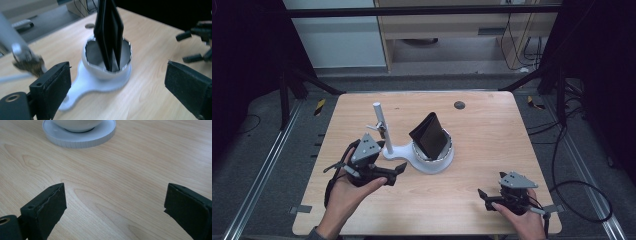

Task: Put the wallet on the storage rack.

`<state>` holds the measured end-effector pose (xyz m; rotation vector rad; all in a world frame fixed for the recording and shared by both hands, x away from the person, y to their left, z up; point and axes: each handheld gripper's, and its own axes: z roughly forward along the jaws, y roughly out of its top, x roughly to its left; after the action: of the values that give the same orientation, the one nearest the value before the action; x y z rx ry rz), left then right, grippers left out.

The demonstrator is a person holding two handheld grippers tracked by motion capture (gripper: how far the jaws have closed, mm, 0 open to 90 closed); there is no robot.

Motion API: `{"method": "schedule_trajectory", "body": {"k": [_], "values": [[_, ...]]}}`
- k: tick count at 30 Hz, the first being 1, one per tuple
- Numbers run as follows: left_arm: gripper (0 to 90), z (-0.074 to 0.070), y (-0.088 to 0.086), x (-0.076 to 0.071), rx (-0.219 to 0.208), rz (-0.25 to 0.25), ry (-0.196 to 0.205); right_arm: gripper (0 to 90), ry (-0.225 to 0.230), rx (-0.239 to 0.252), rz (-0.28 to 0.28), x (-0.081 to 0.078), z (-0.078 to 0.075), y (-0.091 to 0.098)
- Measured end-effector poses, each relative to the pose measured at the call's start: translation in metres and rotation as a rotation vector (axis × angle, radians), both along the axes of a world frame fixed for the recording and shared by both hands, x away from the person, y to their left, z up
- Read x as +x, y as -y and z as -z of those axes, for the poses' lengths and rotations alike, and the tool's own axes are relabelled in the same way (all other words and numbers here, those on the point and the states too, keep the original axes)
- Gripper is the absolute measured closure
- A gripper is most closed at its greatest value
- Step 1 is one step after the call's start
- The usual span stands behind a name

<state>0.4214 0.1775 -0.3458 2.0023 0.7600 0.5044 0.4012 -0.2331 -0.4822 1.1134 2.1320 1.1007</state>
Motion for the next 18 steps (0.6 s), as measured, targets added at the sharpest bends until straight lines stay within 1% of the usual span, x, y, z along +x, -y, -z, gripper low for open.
{"method": "schedule_trajectory", "body": {"k": [1, 2, 4, 6, 8, 9, 10, 12, 13, 14, 15, 17, 18], "values": [[6.5, 0.007, -0.004, -0.002, -0.002, -0.01, -0.001, 4.3, -0.008, -0.008, -0.002, 0.002, 0.002, -0.001], [6.5, 0.017, -0.008, -0.004, -0.002, -0.018, -0.009, 4.4, -0.014, -0.016, -0.005, 0.004, 0.004, -0.002], [6.5, 0.032, -0.014, -0.005, 0.0, -0.037, -0.029, 4.5, -0.028, -0.019, 0.002, 0.009, 0.007, -0.004], [6.5, 0.051, -0.022, -0.005, 0.022, -0.064, -0.046, 4.9, -0.048, -0.025, 0.016, 0.014, 0.009, -0.005], [6.5, 0.07, -0.031, -0.003, 0.021, -0.09, -0.073, 5.1, -0.072, -0.027, 0.032, 0.018, 0.012, -0.006], [6.6, 0.08, -0.036, -0.001, 0.019, -0.108, -0.086, 5.3, -0.075, -0.037, 0.037, 0.021, 0.014, -0.006], [7.0, 0.089, -0.042, 0.001, 0.015, -0.128, -0.098, 5.4, -0.095, -0.046, 0.049, 0.024, 0.018, -0.007], [7.0, 0.106, -0.054, 0.005, 0.024, -0.178, -0.112, 5.7, -0.099, -0.051, 0.056, 0.026, 0.019, -0.007], [7.4, 0.112, -0.059, 0.008, 0.037, -0.199, -0.116, 5.9, -0.111, -0.049, 0.067, 0.028, 0.02, -0.008], [7.7, 0.118, -0.065, 0.011, 0.058, -0.214, -0.125, 5.9, -0.115, -0.049, 0.071, 0.029, 0.021, -0.008], [7.7, 0.12, -0.069, 0.012, 0.065, -0.224, -0.136, 5.9, -0.121, -0.054, 0.077, 0.03, 0.023, -0.008], [7.7, 0.126, -0.078, 0.015, 0.049, -0.249, -0.146, 5.8, -0.132, -0.047, 0.087, 0.032, 0.025, -0.008], [7.7, 0.128, -0.082, 0.016, 0.051, -0.261, -0.153, 5.7, -0.148, -0.055, 0.1, 0.033, 0.028, -0.009]]}}
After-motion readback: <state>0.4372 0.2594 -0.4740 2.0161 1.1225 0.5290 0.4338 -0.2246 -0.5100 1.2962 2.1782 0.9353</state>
